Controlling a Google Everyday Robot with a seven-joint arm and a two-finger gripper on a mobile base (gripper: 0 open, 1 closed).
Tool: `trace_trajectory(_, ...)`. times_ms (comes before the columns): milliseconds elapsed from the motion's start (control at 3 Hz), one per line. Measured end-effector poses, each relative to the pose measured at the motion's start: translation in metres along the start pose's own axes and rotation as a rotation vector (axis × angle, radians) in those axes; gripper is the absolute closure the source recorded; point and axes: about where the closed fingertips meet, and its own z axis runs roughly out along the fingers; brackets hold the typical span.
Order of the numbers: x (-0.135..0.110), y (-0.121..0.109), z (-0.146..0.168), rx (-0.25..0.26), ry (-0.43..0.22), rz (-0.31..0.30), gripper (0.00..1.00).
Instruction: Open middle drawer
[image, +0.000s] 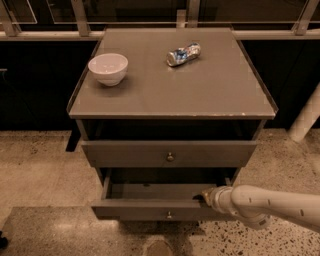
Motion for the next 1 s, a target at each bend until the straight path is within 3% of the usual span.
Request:
trace_trajectory(333,-0.001,-0.001,0.001,0.0,0.0,0.0,1.0)
trace_trajectory(667,0.036,0.011,-0.003,-0.054,0.031,0.03,1.0)
trace_trajectory(1000,0.033,0.01,-0.003,-0.055,0.031,0.03,1.0)
